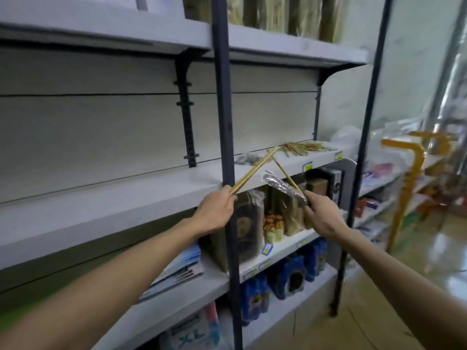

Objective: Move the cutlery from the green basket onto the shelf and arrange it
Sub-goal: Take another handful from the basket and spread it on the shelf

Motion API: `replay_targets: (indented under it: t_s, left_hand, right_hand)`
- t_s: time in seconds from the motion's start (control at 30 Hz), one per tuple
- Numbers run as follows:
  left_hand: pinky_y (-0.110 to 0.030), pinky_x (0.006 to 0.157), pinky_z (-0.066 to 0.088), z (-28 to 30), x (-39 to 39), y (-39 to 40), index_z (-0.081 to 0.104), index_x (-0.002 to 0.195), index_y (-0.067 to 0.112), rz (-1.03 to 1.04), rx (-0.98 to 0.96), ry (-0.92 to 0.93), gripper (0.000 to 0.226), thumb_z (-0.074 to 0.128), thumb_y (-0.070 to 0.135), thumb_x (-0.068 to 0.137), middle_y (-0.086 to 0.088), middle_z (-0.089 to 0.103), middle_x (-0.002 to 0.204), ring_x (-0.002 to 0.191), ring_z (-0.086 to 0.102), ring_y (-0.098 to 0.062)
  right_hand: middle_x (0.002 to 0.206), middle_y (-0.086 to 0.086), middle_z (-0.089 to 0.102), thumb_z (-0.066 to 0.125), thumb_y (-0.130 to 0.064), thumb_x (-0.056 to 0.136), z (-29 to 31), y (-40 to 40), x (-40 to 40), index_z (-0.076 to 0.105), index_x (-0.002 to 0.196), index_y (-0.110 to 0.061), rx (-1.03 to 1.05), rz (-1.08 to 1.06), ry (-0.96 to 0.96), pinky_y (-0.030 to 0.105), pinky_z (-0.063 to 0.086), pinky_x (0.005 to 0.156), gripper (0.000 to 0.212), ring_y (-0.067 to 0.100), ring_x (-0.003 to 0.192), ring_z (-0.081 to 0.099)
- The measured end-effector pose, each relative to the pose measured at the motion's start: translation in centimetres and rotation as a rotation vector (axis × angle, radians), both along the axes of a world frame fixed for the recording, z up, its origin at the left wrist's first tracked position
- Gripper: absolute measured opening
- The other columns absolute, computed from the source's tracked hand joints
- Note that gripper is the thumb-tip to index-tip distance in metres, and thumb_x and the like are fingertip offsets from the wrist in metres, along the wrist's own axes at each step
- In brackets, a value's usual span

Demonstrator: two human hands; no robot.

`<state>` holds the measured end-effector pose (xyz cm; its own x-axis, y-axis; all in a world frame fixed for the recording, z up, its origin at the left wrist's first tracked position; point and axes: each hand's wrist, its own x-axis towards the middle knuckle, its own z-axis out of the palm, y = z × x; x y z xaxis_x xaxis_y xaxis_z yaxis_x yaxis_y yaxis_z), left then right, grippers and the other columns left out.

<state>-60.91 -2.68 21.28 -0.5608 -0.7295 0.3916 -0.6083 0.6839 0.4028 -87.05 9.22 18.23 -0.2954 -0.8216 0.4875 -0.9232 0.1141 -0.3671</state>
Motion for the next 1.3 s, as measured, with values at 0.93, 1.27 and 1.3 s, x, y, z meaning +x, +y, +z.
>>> replay_targets:
  t_s: [0.93,1.27,1.3]
  left_hand:
    - [-0.029,0.056,0.041,6.4,-32.5,-26.9,0.063,0.102,0.009,0.294,0.339,-0.034,0.018,0.046,0.013,0.097,-0.009,0.058,0.072,0.067,0.056,-0.028]
    - [-0.029,0.057,0.039,4.4,-43.9,-32.3,0.058,0.1,0.014,0.425,0.411,0.071,0.02,0.044,0.027,0.103,-0.015,0.063,0.08,0.069,0.058,-0.029]
    - [-0.03,0.062,0.039,4.3,-45.1,-32.7,0.061,0.108,0.018,0.433,0.387,0.031,0.024,0.044,0.034,0.105,-0.017,0.068,0.094,0.079,0.062,-0.031]
  right_hand:
    - [0.069,0.005,0.045,0.046,-0.023,0.1,8.7,-32.5,-28.6,0.064,0.086,-0.006,0.267,0.047,-0.592,0.02,0.029,0.041,0.029,0.017,0.05,0.04]
    - [0.055,0.004,0.043,0.051,-0.011,0.094,8.8,-41.3,-39.2,0.058,0.07,-0.01,0.397,0.227,-0.707,0.021,0.024,0.042,0.024,0.015,0.043,0.035]
    - [0.055,0.004,0.043,0.052,-0.012,0.093,8.8,-42.1,-40.2,0.057,0.071,-0.01,0.425,0.246,-0.7,0.022,0.024,0.042,0.023,0.015,0.043,0.035]
